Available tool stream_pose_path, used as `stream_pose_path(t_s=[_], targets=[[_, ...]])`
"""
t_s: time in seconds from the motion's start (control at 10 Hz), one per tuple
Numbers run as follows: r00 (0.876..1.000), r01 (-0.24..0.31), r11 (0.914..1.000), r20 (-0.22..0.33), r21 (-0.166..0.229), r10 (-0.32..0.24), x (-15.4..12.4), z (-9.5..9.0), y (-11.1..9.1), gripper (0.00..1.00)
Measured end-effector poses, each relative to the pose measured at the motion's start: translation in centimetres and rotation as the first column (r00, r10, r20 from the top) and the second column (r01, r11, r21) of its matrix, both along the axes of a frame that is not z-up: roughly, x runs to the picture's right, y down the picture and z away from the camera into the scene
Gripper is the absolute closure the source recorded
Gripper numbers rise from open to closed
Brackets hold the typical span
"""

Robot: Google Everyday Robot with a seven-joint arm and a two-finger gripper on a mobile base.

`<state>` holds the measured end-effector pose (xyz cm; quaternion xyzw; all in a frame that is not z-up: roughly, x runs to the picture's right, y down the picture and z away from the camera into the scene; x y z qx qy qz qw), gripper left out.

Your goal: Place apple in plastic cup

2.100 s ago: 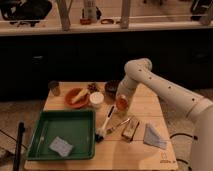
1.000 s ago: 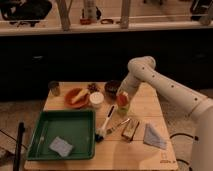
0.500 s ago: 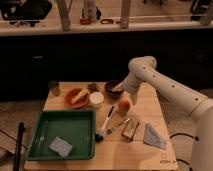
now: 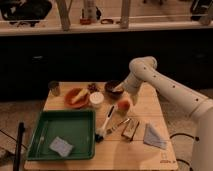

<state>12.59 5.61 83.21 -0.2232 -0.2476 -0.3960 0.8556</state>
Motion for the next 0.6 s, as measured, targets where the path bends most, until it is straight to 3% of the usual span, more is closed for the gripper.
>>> stream_pose_path(t_s=[0.6], targets=[[1.0, 0.004, 1.0, 0.009, -0.004, -0.004, 0.06, 0.24, 0.22, 0.2]])
